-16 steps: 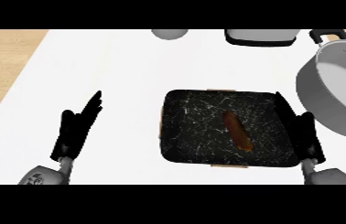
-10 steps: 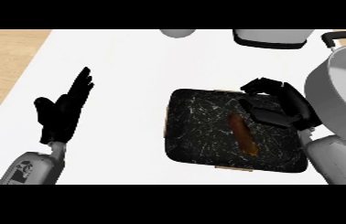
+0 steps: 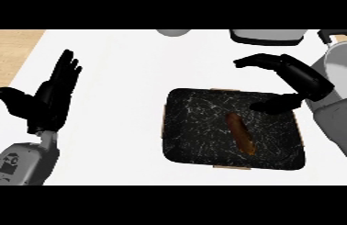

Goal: Pick the sweet potato from the tray and place it in the pot

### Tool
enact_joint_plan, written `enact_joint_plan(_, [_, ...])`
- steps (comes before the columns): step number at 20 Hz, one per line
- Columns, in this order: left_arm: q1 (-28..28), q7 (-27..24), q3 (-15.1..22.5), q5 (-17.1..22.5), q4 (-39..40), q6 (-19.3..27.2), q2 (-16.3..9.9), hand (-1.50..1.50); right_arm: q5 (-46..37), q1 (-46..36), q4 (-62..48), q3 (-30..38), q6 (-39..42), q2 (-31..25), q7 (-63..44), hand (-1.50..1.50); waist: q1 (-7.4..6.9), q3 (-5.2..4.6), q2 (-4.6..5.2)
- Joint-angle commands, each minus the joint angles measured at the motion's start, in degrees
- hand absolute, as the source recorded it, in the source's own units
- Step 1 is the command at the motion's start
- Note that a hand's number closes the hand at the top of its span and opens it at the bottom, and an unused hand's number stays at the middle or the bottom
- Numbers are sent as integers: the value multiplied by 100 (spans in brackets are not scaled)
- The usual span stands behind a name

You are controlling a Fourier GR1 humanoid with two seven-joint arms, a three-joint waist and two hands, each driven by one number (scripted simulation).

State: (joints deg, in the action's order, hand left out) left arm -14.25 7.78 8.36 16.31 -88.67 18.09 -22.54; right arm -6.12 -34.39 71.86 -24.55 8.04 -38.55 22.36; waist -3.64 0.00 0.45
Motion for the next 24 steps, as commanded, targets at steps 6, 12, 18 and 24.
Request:
enact_joint_plan(6, [355, 288, -258, -47, -565, 139, -106, 0, -523, -1087, 227, -426, 1652, -248, -199, -150, 281, -5, -79])
enact_joint_plan(12, [187, 134, -374, 21, -209, -48, -113, 0, -1363, -1600, 635, -1599, 2732, -54, -1436, -150, 315, -17, -87])
enact_joint_plan(18, [254, 74, -358, -89, -179, 21, 22, 0, -1756, -1626, 1189, -2213, 3590, 571, -2877, -150, 406, -12, -86])
enact_joint_plan(24, [210, 450, -512, -174, -443, -21, -3, 0, -2257, -1193, 1009, -2007, 3917, 982, -3237, -150, 344, -1, -50])
